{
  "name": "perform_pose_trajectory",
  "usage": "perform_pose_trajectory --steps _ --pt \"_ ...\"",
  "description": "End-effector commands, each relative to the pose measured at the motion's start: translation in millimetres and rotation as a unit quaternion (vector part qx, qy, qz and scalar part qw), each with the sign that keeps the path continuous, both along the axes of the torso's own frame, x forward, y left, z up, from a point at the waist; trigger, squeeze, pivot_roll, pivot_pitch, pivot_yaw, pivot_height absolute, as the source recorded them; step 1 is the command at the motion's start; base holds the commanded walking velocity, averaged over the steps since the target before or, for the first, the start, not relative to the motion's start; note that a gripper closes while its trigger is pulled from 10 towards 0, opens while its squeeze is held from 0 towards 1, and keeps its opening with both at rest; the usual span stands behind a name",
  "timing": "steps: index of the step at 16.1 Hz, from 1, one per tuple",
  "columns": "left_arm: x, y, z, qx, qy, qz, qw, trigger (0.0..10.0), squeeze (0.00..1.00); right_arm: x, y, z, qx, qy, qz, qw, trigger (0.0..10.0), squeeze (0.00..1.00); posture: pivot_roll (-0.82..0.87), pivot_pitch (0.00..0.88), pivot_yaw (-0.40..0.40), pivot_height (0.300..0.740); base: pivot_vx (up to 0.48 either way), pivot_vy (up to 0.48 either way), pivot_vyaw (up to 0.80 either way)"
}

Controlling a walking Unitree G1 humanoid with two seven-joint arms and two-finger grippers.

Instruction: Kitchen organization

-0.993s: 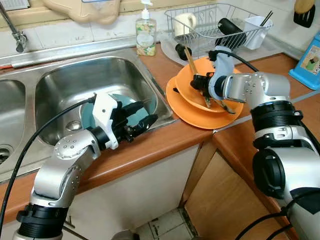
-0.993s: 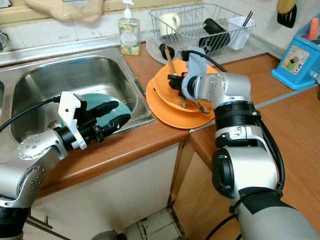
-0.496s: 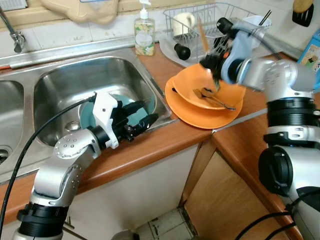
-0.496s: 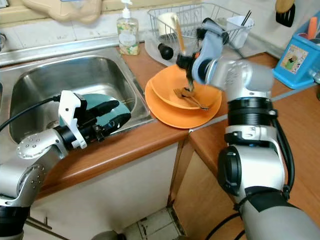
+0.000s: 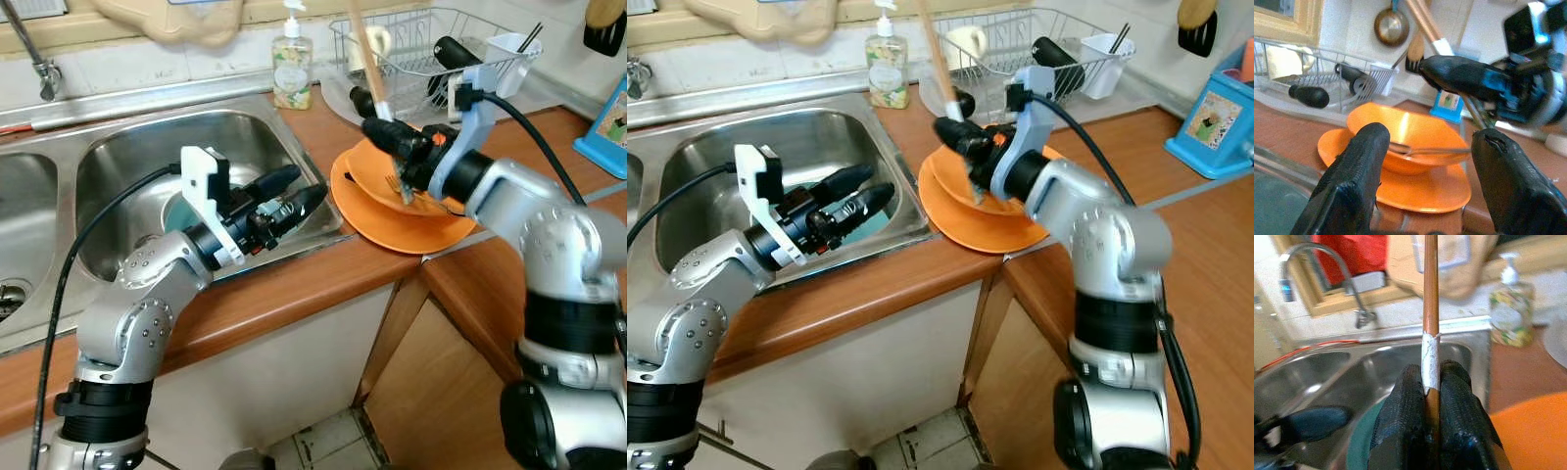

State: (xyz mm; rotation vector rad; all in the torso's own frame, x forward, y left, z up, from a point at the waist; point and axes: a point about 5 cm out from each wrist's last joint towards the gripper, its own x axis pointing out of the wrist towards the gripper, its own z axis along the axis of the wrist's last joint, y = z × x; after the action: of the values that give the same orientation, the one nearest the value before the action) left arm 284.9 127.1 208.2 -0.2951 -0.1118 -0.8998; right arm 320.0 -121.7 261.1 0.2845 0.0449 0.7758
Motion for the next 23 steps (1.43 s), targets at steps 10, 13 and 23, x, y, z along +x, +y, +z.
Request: perform_pose_trajectory --steps 10,13,23 --pt "-1.8 -11.7 8 -0.175 0.081 -0.113 0.975 0.0 0.00 -57.9 34.6 -41 -0.044 -0.032 0.197 0.979 0.0 0.00 -0.10 0.000 0.049 0.740 0.000 0.000 0.00" --pt "-5.7 -8.5 9 -0.205 0.093 -0.129 0.966 0.0 0.00 -54.0 32.0 -43 -0.045 -0.030 0.185 0.981 0.0 0.00 -0.10 0.000 0.049 0.740 0.000 0.000 0.00" --pt "-8.7 -9.7 7 -0.210 0.105 -0.146 0.961 0.0 0.00 -52.6 30.1 -47 -0.049 -0.026 0.180 0.982 0.0 0.00 -0.10 0.000 0.056 0.740 0.000 0.000 0.00"
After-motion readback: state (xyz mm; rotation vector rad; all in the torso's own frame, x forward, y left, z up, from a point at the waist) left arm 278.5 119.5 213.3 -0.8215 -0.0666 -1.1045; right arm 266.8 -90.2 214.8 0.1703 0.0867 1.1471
